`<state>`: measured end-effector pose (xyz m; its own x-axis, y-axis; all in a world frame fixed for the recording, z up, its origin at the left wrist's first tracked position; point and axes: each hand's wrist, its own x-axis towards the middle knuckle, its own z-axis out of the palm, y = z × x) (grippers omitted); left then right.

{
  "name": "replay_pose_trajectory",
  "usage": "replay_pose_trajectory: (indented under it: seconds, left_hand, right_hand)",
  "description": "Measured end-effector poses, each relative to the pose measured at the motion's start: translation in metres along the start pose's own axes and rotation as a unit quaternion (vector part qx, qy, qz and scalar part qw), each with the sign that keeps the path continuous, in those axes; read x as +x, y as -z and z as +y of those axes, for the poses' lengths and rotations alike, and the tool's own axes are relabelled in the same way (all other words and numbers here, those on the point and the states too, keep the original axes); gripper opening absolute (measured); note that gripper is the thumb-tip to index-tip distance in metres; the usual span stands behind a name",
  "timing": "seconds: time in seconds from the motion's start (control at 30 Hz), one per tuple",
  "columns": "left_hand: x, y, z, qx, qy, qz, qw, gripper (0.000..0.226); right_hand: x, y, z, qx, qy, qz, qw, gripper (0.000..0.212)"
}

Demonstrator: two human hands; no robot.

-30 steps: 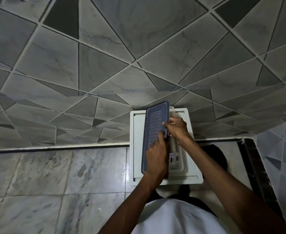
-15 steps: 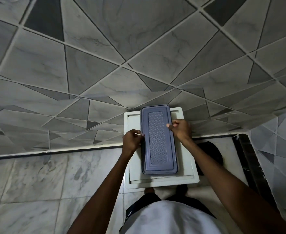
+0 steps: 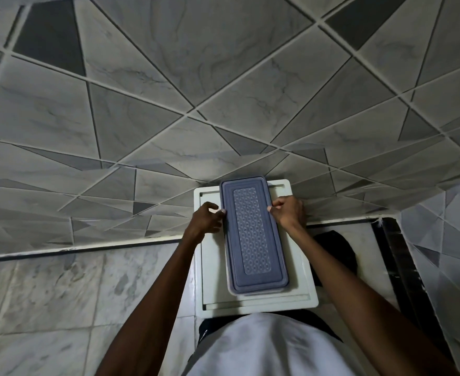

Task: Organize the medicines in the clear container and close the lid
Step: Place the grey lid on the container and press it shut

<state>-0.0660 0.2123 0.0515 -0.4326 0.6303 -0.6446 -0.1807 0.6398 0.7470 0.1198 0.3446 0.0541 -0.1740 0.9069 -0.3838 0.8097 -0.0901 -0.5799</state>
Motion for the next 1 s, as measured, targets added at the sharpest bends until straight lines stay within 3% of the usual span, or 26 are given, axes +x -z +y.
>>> replay_pose_trajectory:
  seconds: [0.13,0.27,0.37,0.43,0.47,0.57,0.63,0.77,0.87,1.0]
  left_hand:
    - [0.016,0.004,0.015,-0.05,-0.032,-0.044,0.997,0.048]
    - [0.029,0.005,0.026,0.03,-0.055,-0.066,0.996,0.074]
    - [0.036,0.004,0.03,0.084,-0.067,-0.094,0.99,0.081]
    - [0.043,0.003,0.033,0.082,-0.071,-0.079,0.991,0.07]
    - [0.047,0.002,0.035,0.069,-0.072,-0.053,0.994,0.059]
    - [0.057,0.0,0.042,0.017,-0.08,0.016,0.997,0.027]
    - [0.064,-0.002,0.045,0.014,-0.075,0.047,0.996,0.018]
    - [0.074,-0.003,0.046,0.008,-0.03,0.033,0.999,0.026]
    - [0.076,-0.001,0.049,-0.028,0.007,0.012,1.0,0.017]
    - [0.076,-0.002,0.049,-0.03,0.011,0.043,0.999,0.02]
  right_hand:
    - [0.007,0.004,0.001,-0.025,-0.028,-0.041,0.998,0.029]
    - [0.01,0.004,0.002,-0.053,-0.052,-0.071,0.995,0.028]
    - [0.011,0.007,-0.003,-0.093,-0.051,-0.085,0.991,0.021]
    - [0.012,0.009,-0.01,-0.129,-0.035,-0.119,0.984,0.012]
    - [0.016,0.007,-0.012,-0.128,-0.022,-0.134,0.982,0.019]
    - [0.035,-0.002,-0.018,-0.04,-0.007,-0.161,0.986,0.04]
    - [0.049,-0.009,-0.021,0.018,0.001,-0.124,0.992,0.03]
    - [0.064,-0.01,-0.037,0.115,-0.022,-0.069,0.991,0.03]
    - [0.07,-0.01,-0.042,0.175,-0.084,-0.072,0.978,0.031]
    - [0.077,-0.014,-0.042,0.194,-0.117,-0.074,0.971,0.028]
